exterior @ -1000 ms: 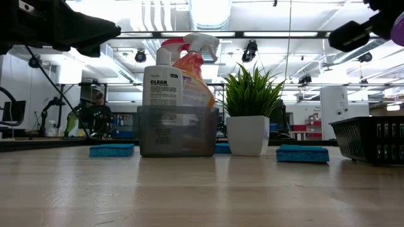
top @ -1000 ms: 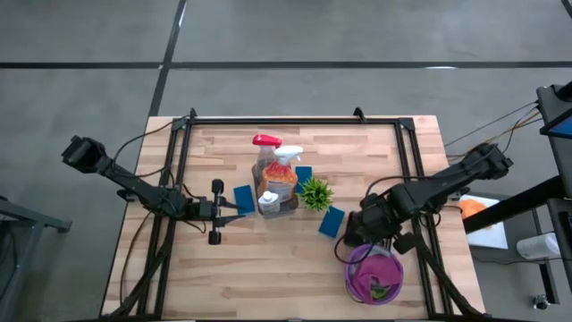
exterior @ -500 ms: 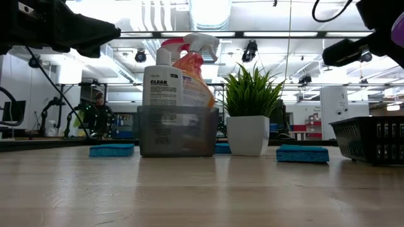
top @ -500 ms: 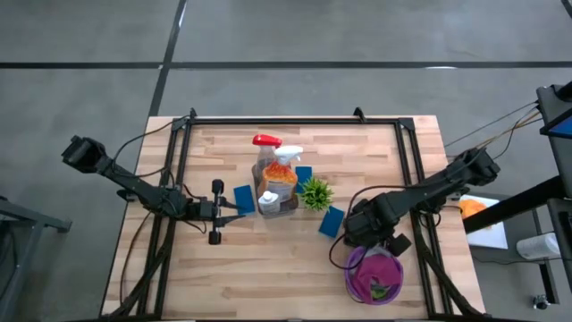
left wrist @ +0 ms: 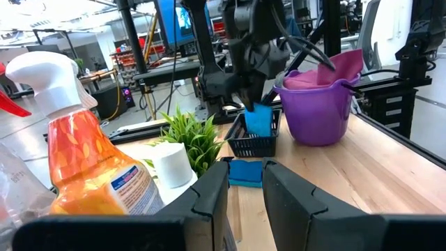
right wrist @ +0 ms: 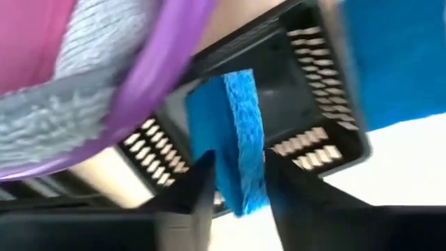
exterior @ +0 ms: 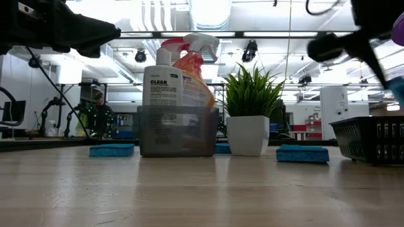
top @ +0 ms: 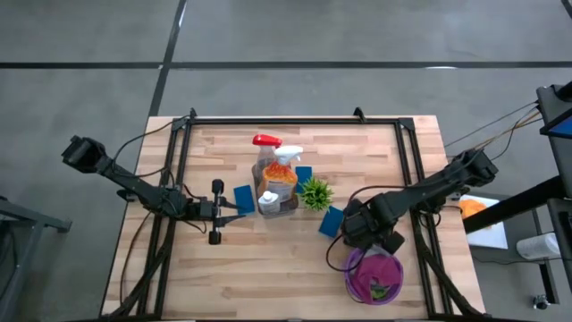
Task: Pick & Place Kitchen Items
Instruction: Put the blue sponge into the black bin
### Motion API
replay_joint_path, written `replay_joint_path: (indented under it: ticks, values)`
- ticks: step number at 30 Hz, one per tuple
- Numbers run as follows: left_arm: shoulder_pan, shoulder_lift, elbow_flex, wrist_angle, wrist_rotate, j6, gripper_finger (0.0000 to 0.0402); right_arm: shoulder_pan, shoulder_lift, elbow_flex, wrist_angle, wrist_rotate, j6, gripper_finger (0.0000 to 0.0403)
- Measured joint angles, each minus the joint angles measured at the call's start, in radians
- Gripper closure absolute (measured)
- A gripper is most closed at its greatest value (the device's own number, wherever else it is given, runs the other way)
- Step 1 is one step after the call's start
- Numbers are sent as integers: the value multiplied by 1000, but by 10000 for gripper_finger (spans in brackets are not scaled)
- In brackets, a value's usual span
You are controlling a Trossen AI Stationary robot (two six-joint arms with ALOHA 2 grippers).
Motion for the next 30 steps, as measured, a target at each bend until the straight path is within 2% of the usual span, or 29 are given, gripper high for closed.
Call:
replay_joint_path:
  ticks: [6, 10, 19, 25, 30]
  values:
    - [4, 0, 0, -6, 0, 0, 311, 0, -1, 32, 11, 115, -6, 164]
    - [5, 0, 0, -11, 0, 3, 310, 0, 3, 32, 10, 139, -7, 116]
    - [6, 0, -1, -20, 0, 7, 310, 7, 12, 60, 56, 307, 15, 104]
    - [6, 0, 0, -7, 0, 10, 310, 6, 11, 135, 176, 385, 199, 104]
    - [6, 0, 2, -25, 0, 23, 310, 5, 10, 146, 355, 408, 368, 104]
